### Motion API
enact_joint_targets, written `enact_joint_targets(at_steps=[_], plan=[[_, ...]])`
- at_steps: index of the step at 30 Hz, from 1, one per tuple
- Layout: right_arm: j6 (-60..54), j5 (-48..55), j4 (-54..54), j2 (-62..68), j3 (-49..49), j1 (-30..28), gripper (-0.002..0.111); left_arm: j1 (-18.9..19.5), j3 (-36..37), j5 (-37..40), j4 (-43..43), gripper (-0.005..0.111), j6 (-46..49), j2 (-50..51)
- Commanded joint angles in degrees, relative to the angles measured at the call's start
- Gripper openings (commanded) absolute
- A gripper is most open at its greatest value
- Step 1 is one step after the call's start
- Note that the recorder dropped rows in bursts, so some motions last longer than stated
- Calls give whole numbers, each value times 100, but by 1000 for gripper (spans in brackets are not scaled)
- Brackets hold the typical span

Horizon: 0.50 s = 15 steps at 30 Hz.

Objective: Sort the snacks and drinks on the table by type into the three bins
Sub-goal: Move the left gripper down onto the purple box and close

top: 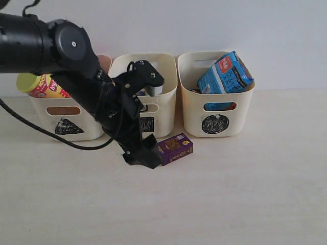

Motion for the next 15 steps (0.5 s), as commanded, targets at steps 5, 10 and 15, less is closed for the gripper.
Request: enact_joint_targets(at_steps=[5,10,15], plan=[[0,-38,11,-29,-2,5,0,-35,18,-1196,-487,100,330,671],[0,-38,11,-29,-2,5,0,-35,-138,-1373,-963,100,799,1004],[0,-38,11,-29,-2,5,0,-35,-617,-1385,-1009,100,744,1415]])
